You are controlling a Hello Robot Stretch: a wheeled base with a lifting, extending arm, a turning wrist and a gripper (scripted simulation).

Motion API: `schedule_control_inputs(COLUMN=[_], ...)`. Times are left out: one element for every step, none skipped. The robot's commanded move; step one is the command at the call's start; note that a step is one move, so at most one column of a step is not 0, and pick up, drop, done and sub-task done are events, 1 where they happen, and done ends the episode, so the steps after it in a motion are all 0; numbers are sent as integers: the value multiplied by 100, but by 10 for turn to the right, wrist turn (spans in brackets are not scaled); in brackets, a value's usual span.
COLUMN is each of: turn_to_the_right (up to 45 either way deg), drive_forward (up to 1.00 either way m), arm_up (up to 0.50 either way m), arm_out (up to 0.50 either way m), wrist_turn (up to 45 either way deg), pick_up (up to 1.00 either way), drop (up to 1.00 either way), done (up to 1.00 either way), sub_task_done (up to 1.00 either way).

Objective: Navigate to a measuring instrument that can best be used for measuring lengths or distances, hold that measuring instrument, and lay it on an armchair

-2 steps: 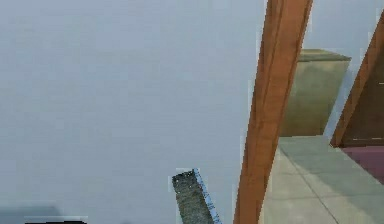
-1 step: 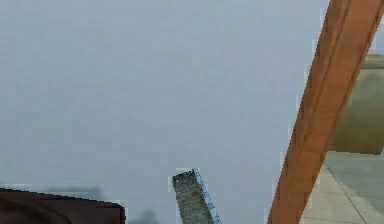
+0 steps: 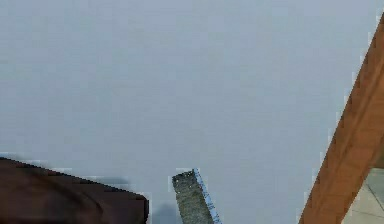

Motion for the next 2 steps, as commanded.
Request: schedule_control_inputs(turn_to_the_right=[0,-60], drive_forward=[30,0], arm_up=[0,0], arm_out=[0,0], wrist_turn=[0,0], pick_up=[0,0], drop=[0,0], done=[0,0], sub_task_done=[0,0])
